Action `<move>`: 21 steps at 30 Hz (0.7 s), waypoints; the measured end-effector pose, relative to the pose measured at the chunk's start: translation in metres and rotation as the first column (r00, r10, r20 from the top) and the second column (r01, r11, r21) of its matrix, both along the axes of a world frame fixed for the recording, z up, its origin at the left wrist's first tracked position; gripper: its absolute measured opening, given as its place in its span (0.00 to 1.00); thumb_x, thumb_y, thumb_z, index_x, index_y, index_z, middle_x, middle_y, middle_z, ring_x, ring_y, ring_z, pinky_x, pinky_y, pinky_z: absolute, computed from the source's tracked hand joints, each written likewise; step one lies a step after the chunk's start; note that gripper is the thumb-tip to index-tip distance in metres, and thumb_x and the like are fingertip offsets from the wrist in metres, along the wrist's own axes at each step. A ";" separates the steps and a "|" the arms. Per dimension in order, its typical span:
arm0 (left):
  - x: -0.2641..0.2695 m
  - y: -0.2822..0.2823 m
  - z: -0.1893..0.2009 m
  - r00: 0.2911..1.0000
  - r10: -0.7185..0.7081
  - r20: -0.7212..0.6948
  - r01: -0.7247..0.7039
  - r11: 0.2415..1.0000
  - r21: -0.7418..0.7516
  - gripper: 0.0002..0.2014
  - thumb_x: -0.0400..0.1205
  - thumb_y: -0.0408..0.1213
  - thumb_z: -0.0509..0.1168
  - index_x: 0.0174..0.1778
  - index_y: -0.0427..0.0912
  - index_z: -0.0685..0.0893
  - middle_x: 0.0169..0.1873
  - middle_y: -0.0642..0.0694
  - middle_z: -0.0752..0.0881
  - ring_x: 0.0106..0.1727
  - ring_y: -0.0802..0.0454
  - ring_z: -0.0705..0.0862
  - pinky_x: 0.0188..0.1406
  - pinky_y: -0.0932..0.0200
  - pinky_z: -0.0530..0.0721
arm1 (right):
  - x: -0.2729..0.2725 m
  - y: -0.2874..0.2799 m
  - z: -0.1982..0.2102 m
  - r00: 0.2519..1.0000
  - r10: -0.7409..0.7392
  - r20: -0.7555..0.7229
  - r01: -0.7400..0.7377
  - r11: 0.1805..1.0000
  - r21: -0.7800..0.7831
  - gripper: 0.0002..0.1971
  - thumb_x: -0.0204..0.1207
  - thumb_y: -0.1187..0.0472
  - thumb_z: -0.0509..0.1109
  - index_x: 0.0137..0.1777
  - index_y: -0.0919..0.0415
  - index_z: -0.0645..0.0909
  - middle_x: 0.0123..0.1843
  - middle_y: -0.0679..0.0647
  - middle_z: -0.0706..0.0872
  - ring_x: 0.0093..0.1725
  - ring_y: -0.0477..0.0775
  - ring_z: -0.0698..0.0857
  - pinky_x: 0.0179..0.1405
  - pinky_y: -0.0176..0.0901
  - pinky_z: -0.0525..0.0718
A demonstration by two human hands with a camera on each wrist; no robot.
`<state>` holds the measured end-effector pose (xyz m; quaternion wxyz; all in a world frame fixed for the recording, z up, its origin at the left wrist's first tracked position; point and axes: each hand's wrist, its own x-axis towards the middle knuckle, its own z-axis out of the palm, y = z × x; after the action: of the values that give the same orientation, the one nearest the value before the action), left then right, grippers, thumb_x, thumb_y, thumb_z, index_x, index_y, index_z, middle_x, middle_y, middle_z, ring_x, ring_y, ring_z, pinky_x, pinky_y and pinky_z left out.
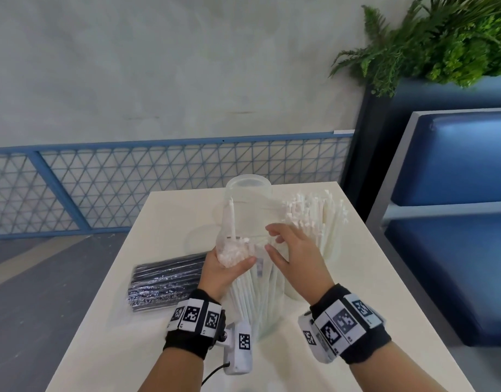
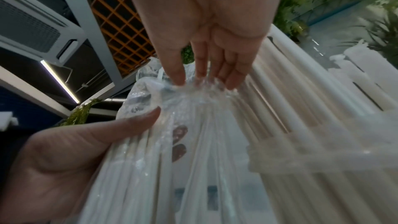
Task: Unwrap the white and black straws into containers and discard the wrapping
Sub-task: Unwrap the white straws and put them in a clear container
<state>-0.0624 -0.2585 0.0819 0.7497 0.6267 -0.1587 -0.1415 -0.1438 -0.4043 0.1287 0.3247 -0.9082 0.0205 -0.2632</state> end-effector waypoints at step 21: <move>-0.002 0.012 0.004 0.972 -0.216 0.090 0.219 0.975 -0.021 0.40 0.64 0.26 0.77 0.73 0.44 0.71 0.66 0.39 0.81 0.66 0.44 0.82 0.59 0.55 0.82 | 0.003 0.017 -0.002 0.987 0.156 0.039 -0.160 0.927 0.340 0.17 0.70 0.71 0.73 0.52 0.48 0.81 0.52 0.48 0.85 0.49 0.38 0.84 0.49 0.23 0.77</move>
<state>-0.0644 -0.2468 0.0854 0.7314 0.5997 -0.2610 -0.1930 -0.1410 -0.3870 0.1268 0.4978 -0.8352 -0.0091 -0.2335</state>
